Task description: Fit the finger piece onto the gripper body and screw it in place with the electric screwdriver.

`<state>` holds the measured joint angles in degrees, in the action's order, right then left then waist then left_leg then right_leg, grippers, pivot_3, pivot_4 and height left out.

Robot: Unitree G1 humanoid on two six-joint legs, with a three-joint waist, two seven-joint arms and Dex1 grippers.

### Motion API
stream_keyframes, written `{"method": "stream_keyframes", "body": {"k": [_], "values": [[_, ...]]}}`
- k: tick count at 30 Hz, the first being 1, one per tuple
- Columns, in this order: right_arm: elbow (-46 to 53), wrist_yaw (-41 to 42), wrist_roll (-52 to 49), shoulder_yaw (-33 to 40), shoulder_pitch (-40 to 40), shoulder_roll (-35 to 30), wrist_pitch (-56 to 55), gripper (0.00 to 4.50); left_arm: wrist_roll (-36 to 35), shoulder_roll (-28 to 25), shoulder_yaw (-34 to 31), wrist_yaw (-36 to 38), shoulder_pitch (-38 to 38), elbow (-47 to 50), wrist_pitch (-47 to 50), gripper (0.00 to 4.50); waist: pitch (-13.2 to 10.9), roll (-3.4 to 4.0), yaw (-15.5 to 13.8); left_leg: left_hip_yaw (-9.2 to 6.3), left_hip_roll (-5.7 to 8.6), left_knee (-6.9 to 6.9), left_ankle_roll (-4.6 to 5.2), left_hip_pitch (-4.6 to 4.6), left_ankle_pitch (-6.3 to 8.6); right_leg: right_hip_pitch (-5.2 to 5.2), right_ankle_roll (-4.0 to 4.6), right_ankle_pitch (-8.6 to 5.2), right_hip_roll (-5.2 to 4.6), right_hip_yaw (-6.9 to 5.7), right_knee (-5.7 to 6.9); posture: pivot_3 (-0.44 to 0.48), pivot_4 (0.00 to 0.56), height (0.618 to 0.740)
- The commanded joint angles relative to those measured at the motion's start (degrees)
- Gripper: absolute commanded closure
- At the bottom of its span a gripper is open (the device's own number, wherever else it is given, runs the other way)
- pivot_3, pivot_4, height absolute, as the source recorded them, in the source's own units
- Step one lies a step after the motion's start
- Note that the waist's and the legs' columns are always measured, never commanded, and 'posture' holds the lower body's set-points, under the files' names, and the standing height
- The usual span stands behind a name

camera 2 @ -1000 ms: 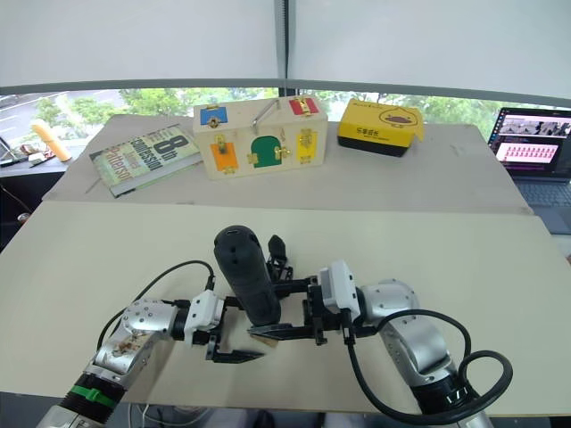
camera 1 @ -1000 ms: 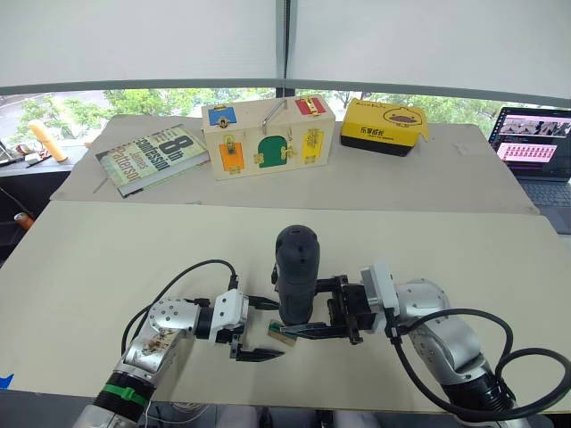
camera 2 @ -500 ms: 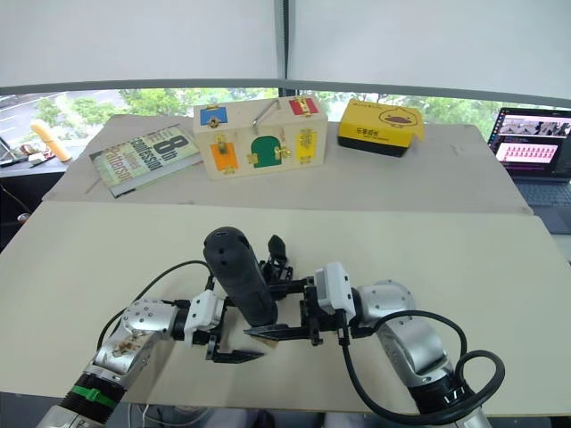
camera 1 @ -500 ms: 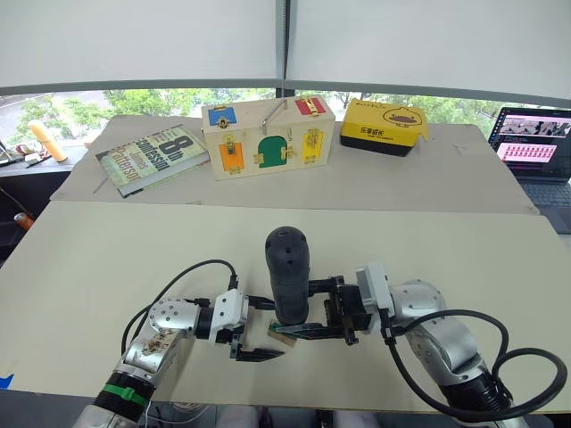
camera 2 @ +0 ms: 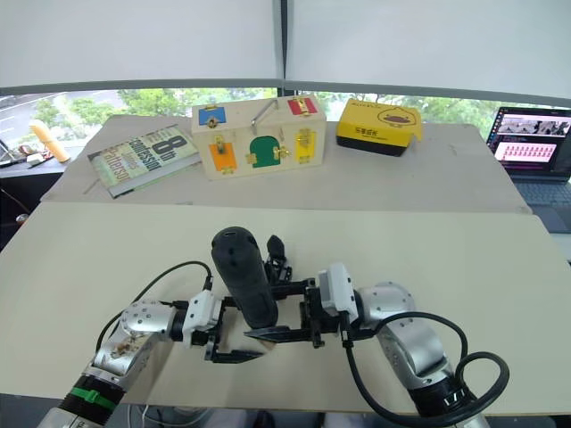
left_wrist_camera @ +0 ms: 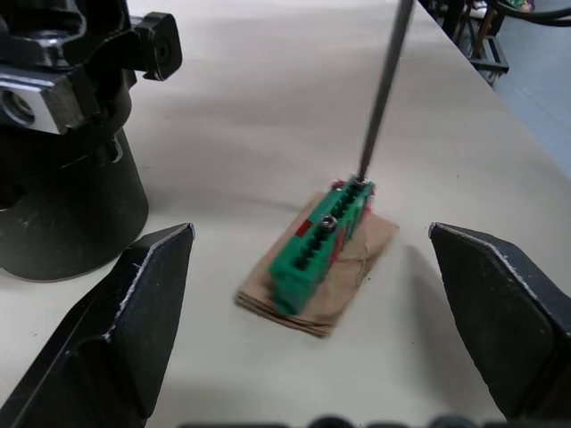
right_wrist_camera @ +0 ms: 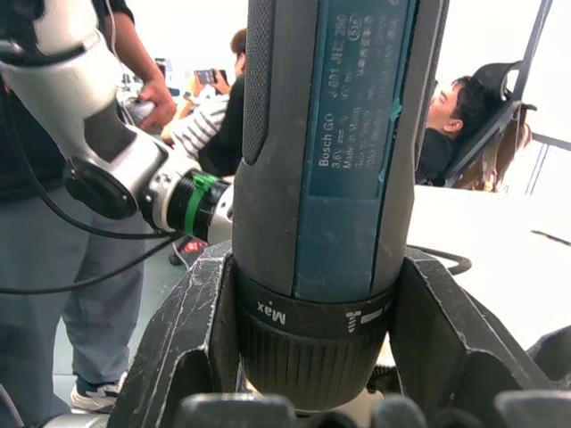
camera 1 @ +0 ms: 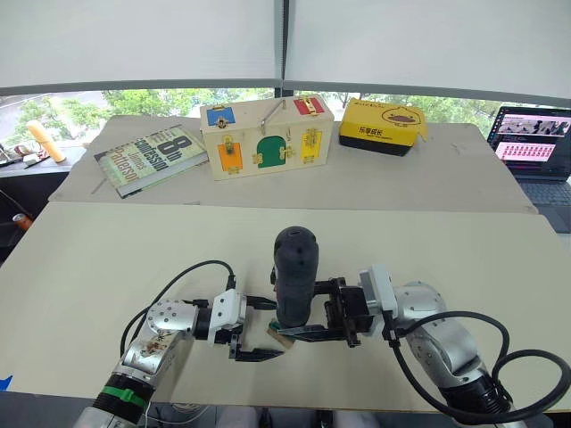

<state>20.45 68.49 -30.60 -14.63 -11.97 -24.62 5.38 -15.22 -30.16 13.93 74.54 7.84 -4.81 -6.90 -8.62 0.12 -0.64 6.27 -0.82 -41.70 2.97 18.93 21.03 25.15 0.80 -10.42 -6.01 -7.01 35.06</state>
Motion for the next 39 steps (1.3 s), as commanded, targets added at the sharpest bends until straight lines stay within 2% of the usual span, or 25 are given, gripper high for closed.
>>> {"method": "stream_keyframes", "body": {"k": [1, 8, 11, 23, 31, 39], "values": [[2.28, 0.3, -2.73, 1.96, -0.83, 0.96, -1.85, 2.55, 0.26, -0.26, 1.18, 0.94, -1.96, -2.23, 0.29, 0.0, 0.0, 0.0, 0.02, 0.0, 0.0, 0.0, 0.0, 0.01, 0.0, 0.01, 0.0, 0.0, 0.0, 0.0, 0.0, 0.0, 0.15, 0.74], [2.59, 0.3, -3.26, 2.43, -2.07, 1.77, -1.76, 2.55, -1.55, -1.42, -0.18, 2.25, -2.51, -0.23, -0.17, 0.0, 0.0, 0.0, 0.21, 0.0, 0.0, 0.0, 0.0, 0.05, 0.0, 0.05, 0.0, 0.0, 0.03, 0.0, -0.02, 0.0, 0.15, 0.74], [3.54, 0.2, -3.89, 2.67, -2.37, 1.76, -1.35, 2.55, -4.39, -2.34, -1.67, 3.75, -2.88, 1.62, 0.34, 0.0, -0.01, -0.01, 0.5, 0.0, -0.01, 0.02, -0.01, 0.11, 0.0, 0.12, 0.0, 0.0, 0.05, 0.0, -0.03, 0.0, 0.15, 0.74], [8.96, -1.16, -8.47, 5.09, -3.39, -0.23, 1.57, 2.55, -13.75, -7.75, -9.1, 4.42, -3.3, 10.27, 8.61, 0.0, -0.17, -0.04, 0.44, 0.0, 0.0, 0.0, -0.03, 0.32, -0.01, 0.29, 0.0, 0.0, 0.35, -0.04, -0.05, 0.0, 0.15, 0.74], [12.5, -4.4, -15.23, 10.18, -5.63, -3.19, 6.72, 2.55, -19.38, -10.07, -14.41, 3.57, -2.19, 14.77, 15.27, 0.0, -0.2, -0.04, 0.49, 0.02, 0.0, 0.0, -0.06, 0.33, -0.01, 0.29, 0.01, 0.0, 0.49, -0.03, -0.05, 0.0, 0.15, 0.74], [10.41, -6.09, -20.85, 16.85, -10.74, -7.09, 11.11, 2.55, -21.22, -10.08, -16.82, 1.84, 0.26, 14.98, 19.32, 0.0, -0.22, -0.04, 0.42, 0.03, 0.01, 0.0, -0.08, 0.34, -0.02, 0.28, 0.01, -0.01, 0.56, -0.01, -0.05, 0.0, 0.15, 0.74]]}}
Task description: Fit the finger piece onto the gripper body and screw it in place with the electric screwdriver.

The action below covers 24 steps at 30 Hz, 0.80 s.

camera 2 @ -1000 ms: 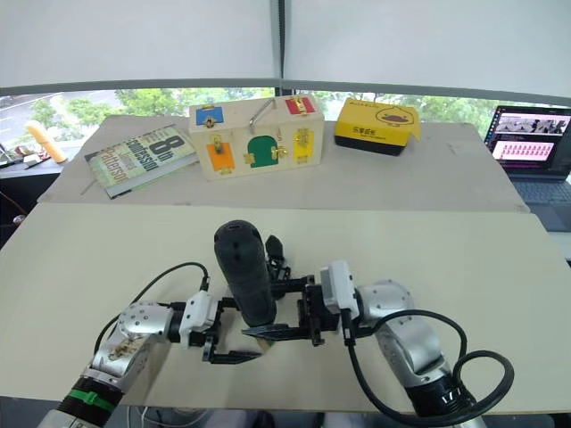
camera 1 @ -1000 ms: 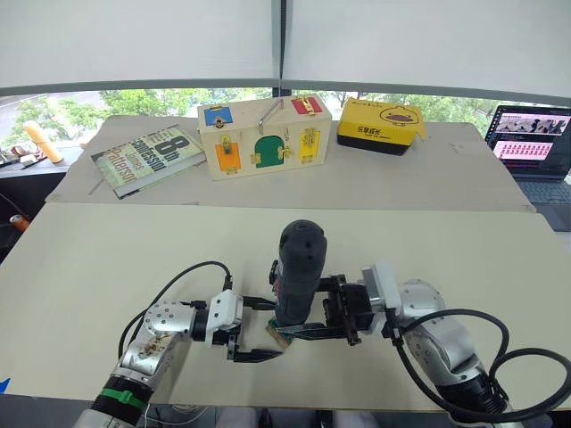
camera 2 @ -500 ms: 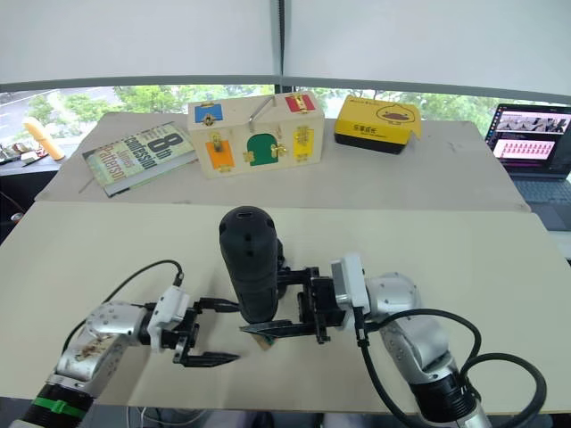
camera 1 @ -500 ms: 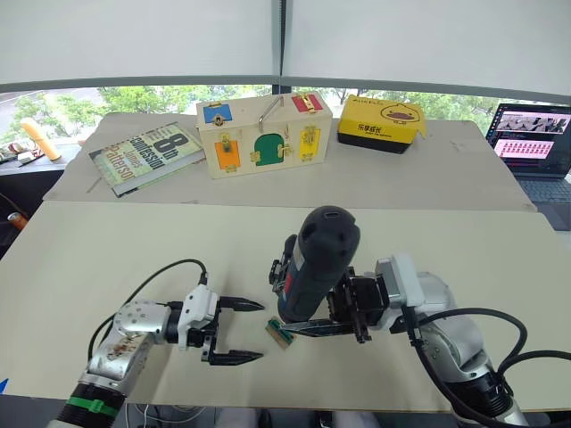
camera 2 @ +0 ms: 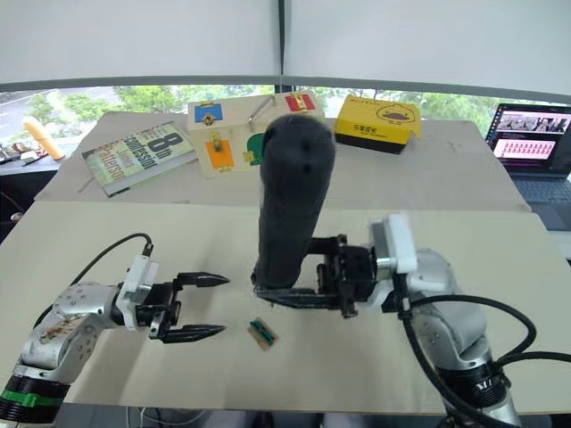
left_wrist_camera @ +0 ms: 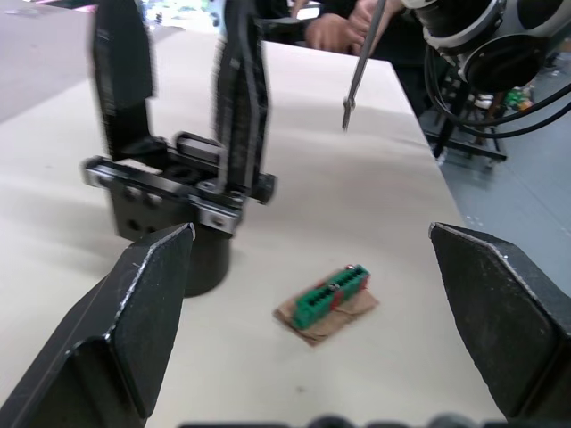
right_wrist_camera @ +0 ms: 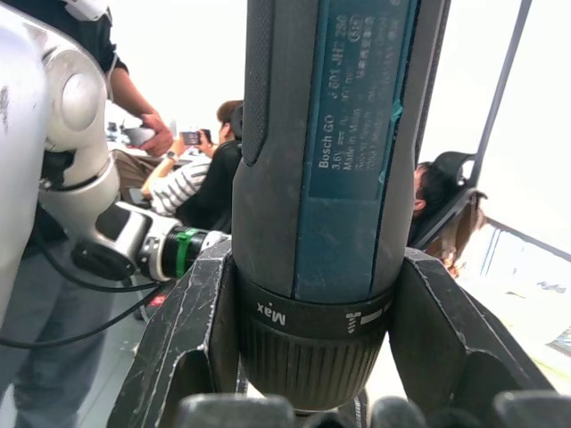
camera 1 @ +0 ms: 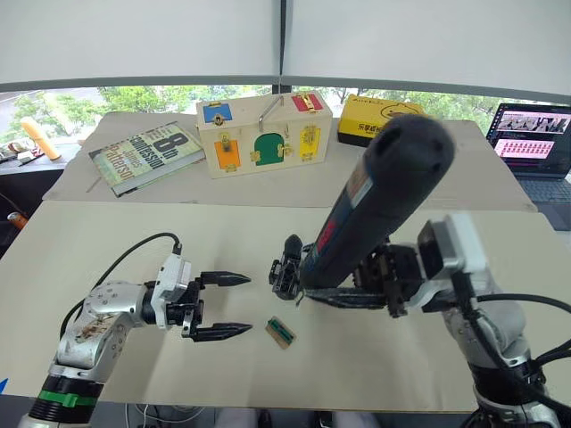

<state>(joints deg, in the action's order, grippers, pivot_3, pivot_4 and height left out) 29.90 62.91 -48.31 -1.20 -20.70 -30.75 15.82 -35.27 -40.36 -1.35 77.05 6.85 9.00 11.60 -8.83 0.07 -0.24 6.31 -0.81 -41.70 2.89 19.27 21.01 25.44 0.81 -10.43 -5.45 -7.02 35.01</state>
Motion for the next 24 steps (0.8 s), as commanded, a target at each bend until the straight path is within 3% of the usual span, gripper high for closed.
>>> {"method": "stream_keyframes", "body": {"k": [1, 10, 24], "values": [[0.48, -0.46, -3.39, 4.12, -2.36, -1.37, 1.01, 2.55, -0.74, 0.11, -1.49, -0.87, 1.72, 0.63, 0.71, 0.0, 0.0, 0.0, 0.01, 0.02, 0.01, 0.0, 0.0, 0.0, 0.0, 0.01, 0.0, 0.0, 0.01, 0.01, 0.0, 0.0, 0.15, 0.74], [-5.59, -0.96, -2.69, 6.62, -5.17, -0.71, 0.91, 2.55, 1.41, 1.17, -0.59, -2.47, 5.87, -3.54, 0.99, 0.0, -0.01, -0.01, 0.11, 0.08, 0.0, 0.0, -0.03, -0.02, -0.02, -0.03, 0.0, 0.0, 0.11, 0.03, 0.01, 0.0, 0.15, 0.74], [-14.7, -0.8, 6.03, 0.42, -12.0, 7.91, -1.82, 2.55, 4.72, 3.27, 0.45, -1.89, 9.15, -7.86, -0.89, 0.0, -0.02, 0.0, 0.91, 0.13, 0.0, 0.01, -0.16, -0.01, -0.09, -0.01, 0.0, 0.0, 0.21, 0.0, 0.11, 0.0, 0.15, 0.74]]}}
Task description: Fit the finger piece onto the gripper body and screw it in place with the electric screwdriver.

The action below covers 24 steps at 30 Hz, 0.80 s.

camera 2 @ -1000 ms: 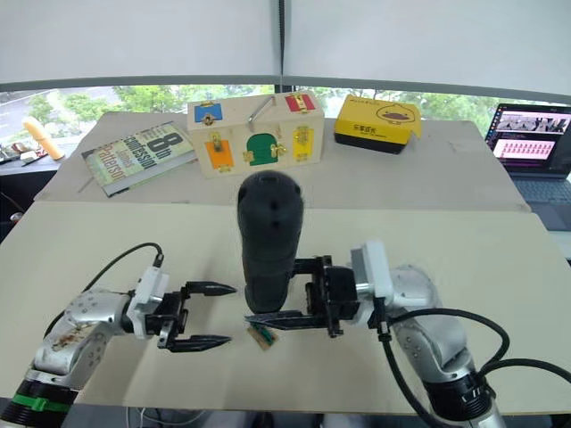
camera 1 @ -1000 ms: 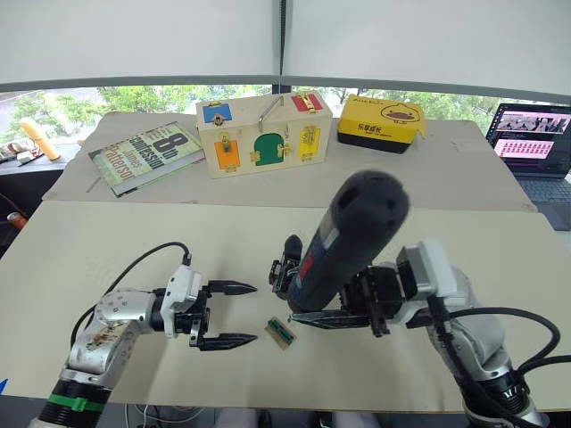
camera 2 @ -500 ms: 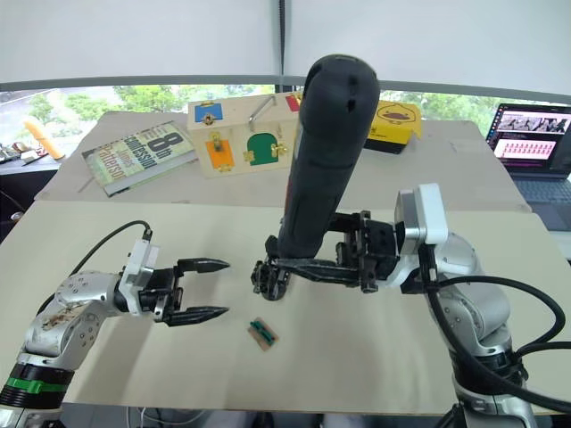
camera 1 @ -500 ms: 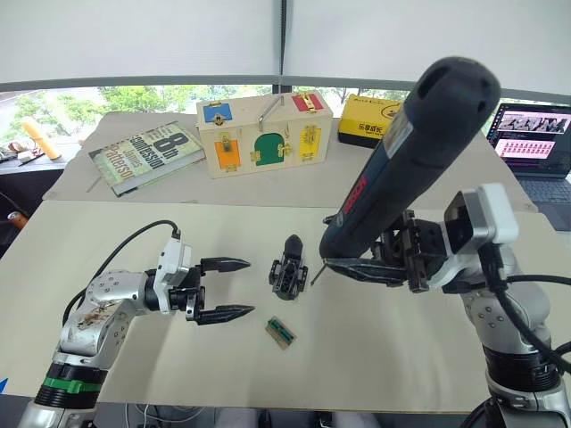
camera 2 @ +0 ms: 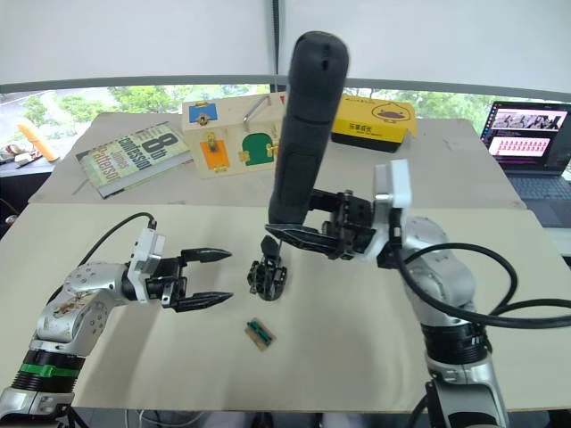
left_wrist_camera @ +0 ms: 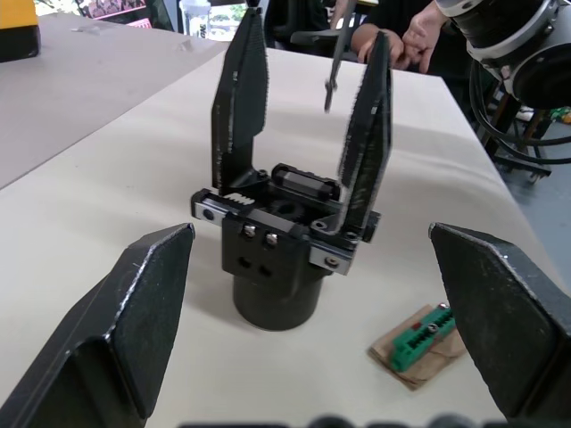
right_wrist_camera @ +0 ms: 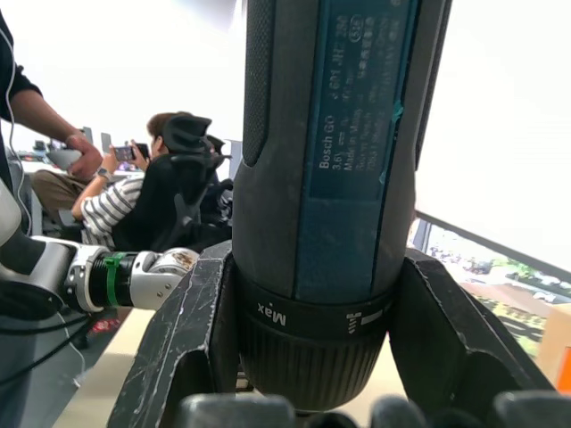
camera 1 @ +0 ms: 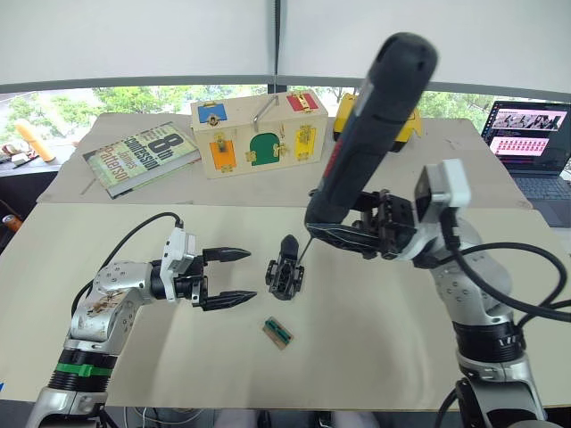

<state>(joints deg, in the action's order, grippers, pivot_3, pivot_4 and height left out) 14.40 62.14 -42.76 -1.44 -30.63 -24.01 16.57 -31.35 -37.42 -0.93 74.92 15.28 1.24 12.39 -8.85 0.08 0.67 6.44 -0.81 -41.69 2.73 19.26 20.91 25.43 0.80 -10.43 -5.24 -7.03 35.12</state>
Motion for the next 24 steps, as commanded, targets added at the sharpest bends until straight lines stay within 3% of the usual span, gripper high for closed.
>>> {"method": "stream_keyframes", "body": {"k": [1, 10, 24], "values": [[0.37, -0.09, 1.11, 0.22, -2.43, 1.82, -2.75, 2.55, 1.17, 0.56, 0.09, 0.16, 0.77, -0.39, -1.98, 0.0, 0.0, 0.0, 0.01, 0.0, 0.01, 0.0, 0.0, 0.0, 0.0, 0.0, 0.0, 0.0, 0.0, -0.01, 0.01, 0.0, 0.15, 0.74], [-1.84, -0.22, 4.17, -2.56, -5.18, 6.23, -1.86, 2.55, 2.87, 1.43, 0.66, 0.39, 0.97, -2.3, -3.23, 0.0, -0.01, 0.02, 0.18, 0.01, 0.0, 0.0, -0.05, 0.0, -0.02, 0.0, 0.0, 0.0, 0.04, -0.03, 0.01, 0.0, 0.15, 0.74], [-2.0, 1.13, 4.73, -4.77, -5.27, 6.5, 0.16, 2.55, 6.24, 3.39, 3.03, 0.49, 3.47, -5.3, -5.48, 0.0, -0.01, 0.02, 0.29, 0.04, 0.02, 0.0, -0.05, -0.01, -0.03, -0.02, -0.01, 0.0, 0.05, -0.05, 0.08, 0.0, 0.15, 0.74]]}}
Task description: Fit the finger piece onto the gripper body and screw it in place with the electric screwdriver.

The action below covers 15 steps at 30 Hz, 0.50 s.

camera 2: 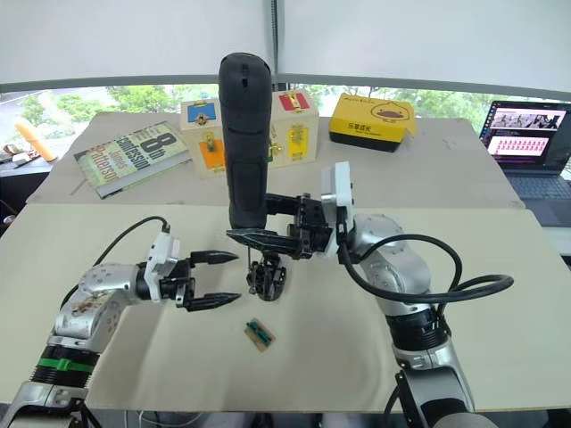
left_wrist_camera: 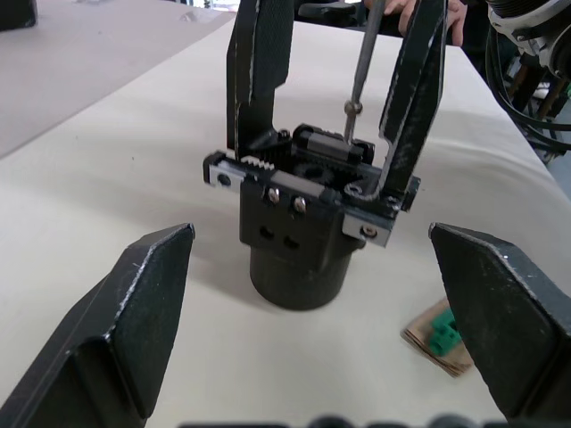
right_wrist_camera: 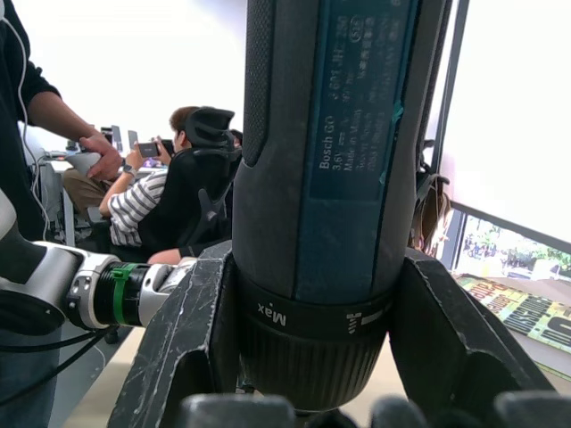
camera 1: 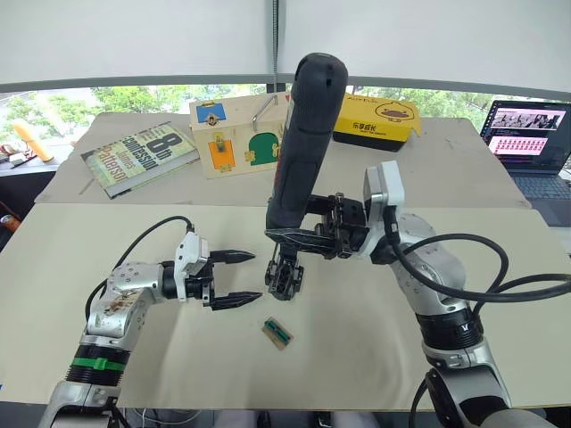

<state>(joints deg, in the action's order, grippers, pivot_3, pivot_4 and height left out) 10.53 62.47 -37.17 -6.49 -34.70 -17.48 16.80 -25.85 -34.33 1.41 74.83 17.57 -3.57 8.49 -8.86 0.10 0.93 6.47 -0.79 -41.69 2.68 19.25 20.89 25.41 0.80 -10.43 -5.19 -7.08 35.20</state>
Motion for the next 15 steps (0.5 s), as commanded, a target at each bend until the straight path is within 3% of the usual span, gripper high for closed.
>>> {"method": "stream_keyframes", "body": {"k": [1, 15], "values": [[1.9, 1.02, -0.86, 0.16, -1.14, -0.16, 0.06, 2.55, 0.96, 0.4, 0.88, 0.83, 1.36, -0.79, -1.85, 0.0, 0.0, 0.0, 0.04, 0.0, 0.0, 0.0, 0.0, 0.0, 0.0, 0.0, 0.0, 0.0, 0.01, 0.0, 0.0, 0.0, 0.15, 0.74], [1.52, 1.78, 0.55, -0.29, -0.29, -0.58, -0.76, 2.55, 1.78, 1.14, 2.38, 1.55, 1.77, -0.74, -2.77, 0.0, 0.0, 0.0, 0.1, 0.01, 0.0, -0.01, 0.0, 0.0, 0.0, 0.0, 0.0, 0.0, 0.0, -0.01, 0.02, 0.0, 0.15, 0.74]]}}
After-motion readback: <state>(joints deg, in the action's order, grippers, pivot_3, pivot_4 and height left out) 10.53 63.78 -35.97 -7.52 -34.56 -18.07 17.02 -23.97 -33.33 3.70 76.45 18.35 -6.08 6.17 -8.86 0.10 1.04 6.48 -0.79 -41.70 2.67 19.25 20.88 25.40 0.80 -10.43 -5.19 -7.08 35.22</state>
